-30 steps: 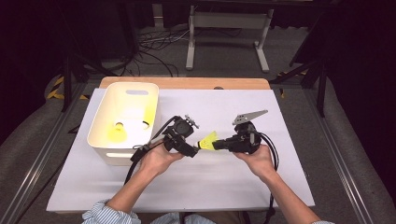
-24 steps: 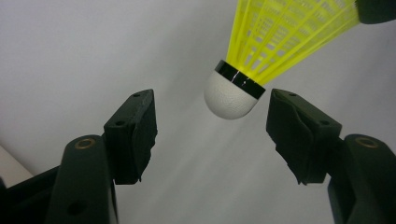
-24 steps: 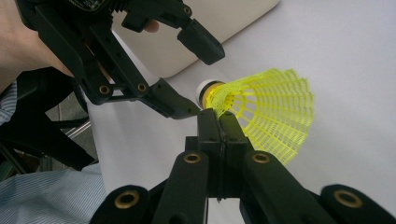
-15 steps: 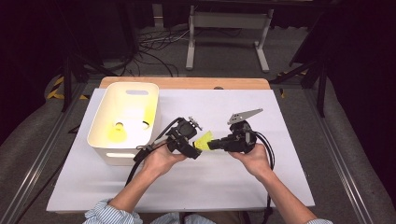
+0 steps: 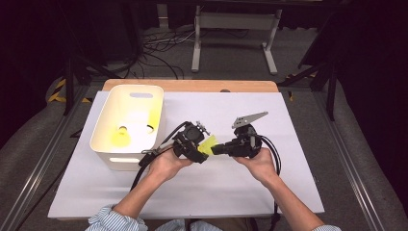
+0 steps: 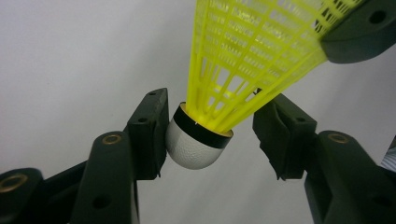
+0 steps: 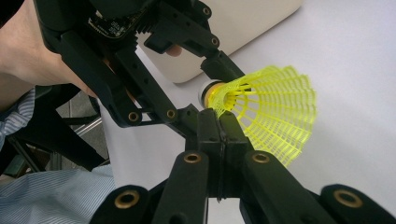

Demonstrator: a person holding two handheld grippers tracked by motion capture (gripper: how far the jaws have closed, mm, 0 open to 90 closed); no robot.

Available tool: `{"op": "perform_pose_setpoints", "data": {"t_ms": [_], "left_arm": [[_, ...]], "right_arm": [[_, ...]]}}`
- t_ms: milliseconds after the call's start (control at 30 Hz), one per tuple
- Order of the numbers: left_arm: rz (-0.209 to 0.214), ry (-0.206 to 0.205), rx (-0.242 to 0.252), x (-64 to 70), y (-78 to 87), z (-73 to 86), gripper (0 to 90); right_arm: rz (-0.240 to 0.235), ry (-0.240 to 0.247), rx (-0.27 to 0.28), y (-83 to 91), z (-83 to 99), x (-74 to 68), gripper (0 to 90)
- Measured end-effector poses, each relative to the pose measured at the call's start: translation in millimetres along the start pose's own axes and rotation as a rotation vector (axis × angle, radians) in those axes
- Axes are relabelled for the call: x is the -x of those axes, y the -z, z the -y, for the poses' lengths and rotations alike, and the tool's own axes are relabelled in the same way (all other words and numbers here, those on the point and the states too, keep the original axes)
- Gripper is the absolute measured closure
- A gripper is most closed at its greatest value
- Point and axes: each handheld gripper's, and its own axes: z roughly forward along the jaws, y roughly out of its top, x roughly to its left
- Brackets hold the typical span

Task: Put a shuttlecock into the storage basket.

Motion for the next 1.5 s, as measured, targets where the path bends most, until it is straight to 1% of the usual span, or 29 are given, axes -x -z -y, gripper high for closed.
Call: {"op": "perform_pose_setpoints", "data": {"t_ms": [133, 167, 300, 367, 467, 500, 567, 600, 700, 767, 800, 833, 867, 1000, 1167, 1200, 1300, 1333, 1367, 1500], "left_arm": [[-0.009, -0.009, -0.008, 0.1, 0.1, 0.5, 51.6], [-0.015, -0.016, -0.014, 0.3, 0.3, 0.6, 52.5], [-0.018, -0.016, -0.023, 1.2, 0.9, 1.6, 57.2], [-0.023, -0.028, -0.025, 1.1, 1.3, 1.9, 59.4], [-0.02, -0.032, -0.028, 2.2, 1.2, 2.1, 62.8], [-0.014, -0.037, -0.029, 2.2, 1.1, 1.8, 63.4], [-0.011, -0.033, -0.031, 2.7, 1.1, 1.2, 63.8], [-0.007, -0.04, -0.04, 2.8, 0.7, -0.3, 63.9], [-0.013, -0.041, -0.045, 3.7, 0.6, -1.5, 64.1], [-0.017, -0.04, -0.046, 4.8, 0.5, -2.7, 64.2], [-0.018, -0.039, -0.056, 5.1, 0.7, -3.3, 64.3], [-0.024, -0.048, -0.058, 4.9, 0.0, -3.7, 64.3], [-0.027, -0.045, -0.06, 5.4, -0.7, -3.8, 64.3], [-0.019, -0.045, -0.072, 7.0, -4.4, -5.2, 64.3], [-0.03, -0.042, -0.073, 4.8, -0.9, -5.7, 64.3], [-0.034, -0.036, -0.068, 4.4, -0.3, -5.4, 64.3], [-0.049, -0.022, -0.072, 3.5, 2.2, -5.3, 64.2], [-0.053, -0.016, -0.069, 3.2, 2.8, -5.1, 64.2], [-0.055, -0.014, -0.068, 3.0, 3.6, -5.0, 64.2], [-0.058, -0.006, -0.067, 2.5, 6.3, -4.0, 64.2]], "right_arm": [[0.004, -0.002, -0.002, 0.1, 0.4, 1.1, 90.0], [0.006, -0.002, -0.001, 0.0, 0.5, 1.3, 90.0], [0.015, -0.005, 0.004, -0.3, 0.3, 2.3, 90.0], [0.023, -0.006, 0.007, 0.2, 0.4, 3.3, 90.0], [0.042, -0.007, 0.008, 1.3, 0.7, 4.5, 90.0], [0.048, -0.009, 0.007, 1.8, 0.9, 5.0, 90.0], [0.058, -0.013, 0.009, 2.5, 2.0, 7.0, 90.0], [0.063, -0.014, 0.011, 2.5, 2.8, 7.7, 89.9], [0.07, -0.014, 0.011, 2.7, 3.7, 8.3, 89.5], [0.081, -0.013, 0.017, 2.9, 4.4, 8.8, 87.7], [0.093, -0.013, 0.022, 3.1, 4.5, 9.1, 84.0], [0.104, -0.017, 0.021, 3.2, 4.4, 9.2, 81.3], [0.115, -0.016, 0.02, 3.4, 4.6, 9.2, 79.0], [0.172, 0.002, 0.038, 6.9, 6.6, 7.9, 66.9], [0.2, -0.005, 0.088, 14.1, 12.1, 10.3, 53.1], [0.215, 0.002, 0.098, 15.3, 13.1, 10.0, 49.4], [0.28, 0.048, 0.129, 18.1, 16.3, 5.9, 38.2], [0.295, 0.056, 0.14, 18.6, 17.3, 4.9, 35.4], [0.319, 0.074, 0.156, 19.3, 18.9, 3.7, 33.4], [0.366, 0.103, 0.182, 21.0, 23.8, 1.9, 28.1]]}}
